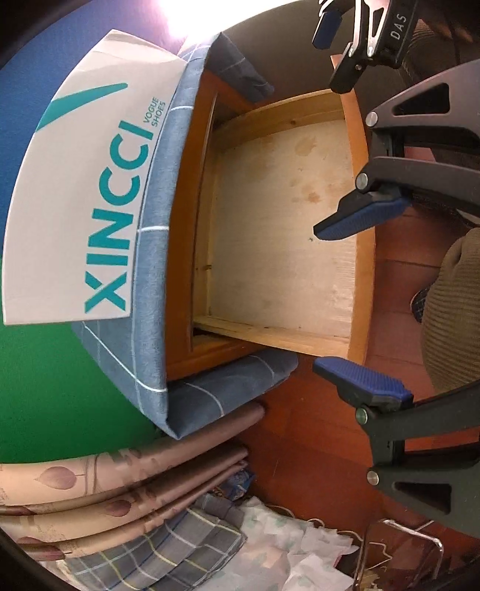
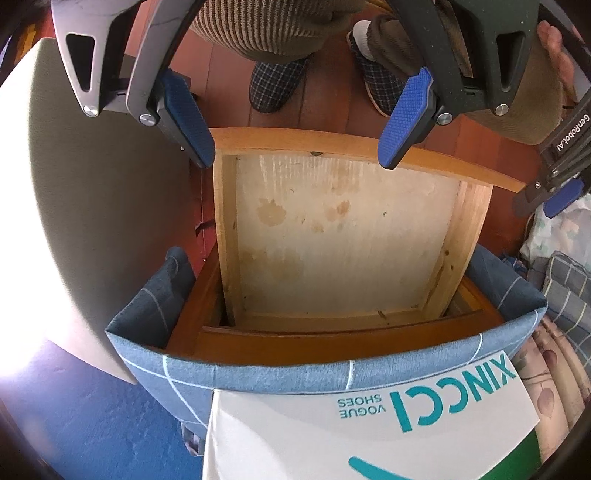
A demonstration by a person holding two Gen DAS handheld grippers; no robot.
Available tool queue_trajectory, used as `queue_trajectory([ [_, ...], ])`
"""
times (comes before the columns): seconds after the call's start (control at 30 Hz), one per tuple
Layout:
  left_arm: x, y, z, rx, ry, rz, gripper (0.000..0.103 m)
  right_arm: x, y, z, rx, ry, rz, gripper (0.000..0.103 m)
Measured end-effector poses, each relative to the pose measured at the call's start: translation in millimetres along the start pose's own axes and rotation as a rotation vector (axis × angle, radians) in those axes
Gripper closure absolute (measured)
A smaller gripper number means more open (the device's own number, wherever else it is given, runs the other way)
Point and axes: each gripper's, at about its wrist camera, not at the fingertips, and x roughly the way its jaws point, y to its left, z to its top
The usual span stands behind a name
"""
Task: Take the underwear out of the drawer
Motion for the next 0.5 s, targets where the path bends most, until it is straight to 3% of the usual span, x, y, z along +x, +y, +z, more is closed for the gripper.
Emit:
queue_trajectory([
  [0.5, 0, -21, -8, 0.097, -0.014, 0.007, 0.036, 4, -10, 0, 0.006, 0.013, -0.024, 0.015],
])
